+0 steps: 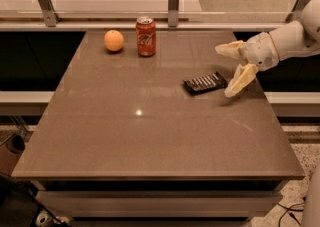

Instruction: Pick rxbar chocolate

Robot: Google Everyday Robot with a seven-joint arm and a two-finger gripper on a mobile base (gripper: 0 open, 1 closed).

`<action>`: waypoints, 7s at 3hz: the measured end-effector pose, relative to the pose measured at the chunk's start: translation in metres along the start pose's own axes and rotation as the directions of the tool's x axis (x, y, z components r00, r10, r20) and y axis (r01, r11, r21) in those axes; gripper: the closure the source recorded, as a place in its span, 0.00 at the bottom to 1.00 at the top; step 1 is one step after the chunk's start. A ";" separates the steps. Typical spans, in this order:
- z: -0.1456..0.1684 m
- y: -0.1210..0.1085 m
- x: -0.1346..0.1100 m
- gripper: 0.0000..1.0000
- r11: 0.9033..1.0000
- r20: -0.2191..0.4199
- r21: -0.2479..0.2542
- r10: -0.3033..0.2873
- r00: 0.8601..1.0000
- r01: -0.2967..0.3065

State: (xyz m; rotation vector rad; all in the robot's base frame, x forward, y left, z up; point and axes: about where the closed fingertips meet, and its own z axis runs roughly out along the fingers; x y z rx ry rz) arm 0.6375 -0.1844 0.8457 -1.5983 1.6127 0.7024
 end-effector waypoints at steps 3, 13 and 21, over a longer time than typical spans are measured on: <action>0.013 -0.003 0.020 0.00 0.999 0.052 -0.031 0.037 0.998 -0.035; -0.029 -0.019 -0.030 1.00 0.997 -0.039 0.063 0.038 0.998 -0.036; -0.151 0.016 -0.155 1.00 0.925 -0.199 0.349 -0.085 0.976 0.152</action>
Offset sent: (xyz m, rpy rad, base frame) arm -0.0002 -0.0061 -0.0198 0.0532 0.0315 0.0144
